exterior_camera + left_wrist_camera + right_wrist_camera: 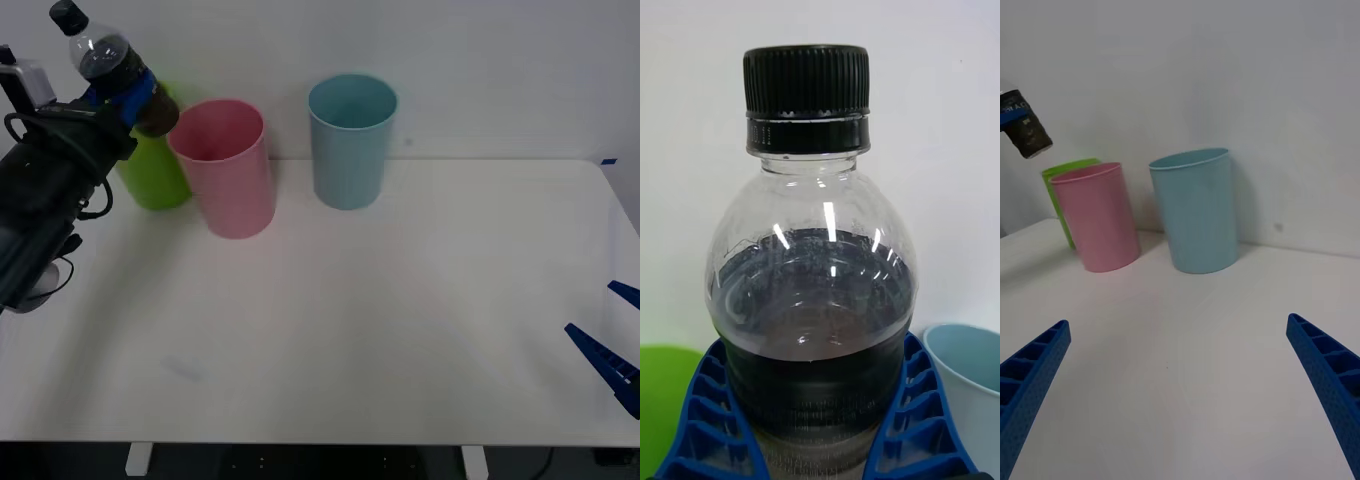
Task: Grasp the object on the table and drop it into the matching bin: aluminum can to the light blue bin, PET bottle to the pink bin.
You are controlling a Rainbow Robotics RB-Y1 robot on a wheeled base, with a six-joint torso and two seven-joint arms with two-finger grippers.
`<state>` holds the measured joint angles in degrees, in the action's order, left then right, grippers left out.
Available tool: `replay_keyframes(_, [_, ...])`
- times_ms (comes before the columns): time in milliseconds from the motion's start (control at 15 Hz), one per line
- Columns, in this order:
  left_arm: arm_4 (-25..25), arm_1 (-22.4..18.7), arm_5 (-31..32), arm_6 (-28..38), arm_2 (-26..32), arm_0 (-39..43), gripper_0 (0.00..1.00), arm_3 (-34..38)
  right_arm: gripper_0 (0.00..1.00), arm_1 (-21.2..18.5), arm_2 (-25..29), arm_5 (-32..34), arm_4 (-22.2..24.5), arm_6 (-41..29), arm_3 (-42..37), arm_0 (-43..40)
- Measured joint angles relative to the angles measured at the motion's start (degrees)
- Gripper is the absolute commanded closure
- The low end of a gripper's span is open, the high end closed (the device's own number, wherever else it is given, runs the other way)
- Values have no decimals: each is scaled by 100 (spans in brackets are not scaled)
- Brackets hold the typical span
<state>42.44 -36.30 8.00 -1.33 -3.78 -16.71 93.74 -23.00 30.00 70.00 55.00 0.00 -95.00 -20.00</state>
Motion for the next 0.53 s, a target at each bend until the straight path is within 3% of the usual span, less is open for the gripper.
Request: replay_keyframes(533, [189, 0, -2, -36, -1057, -1577, 100, -1566, 0, 0, 0, 0, 0, 0, 0, 0])
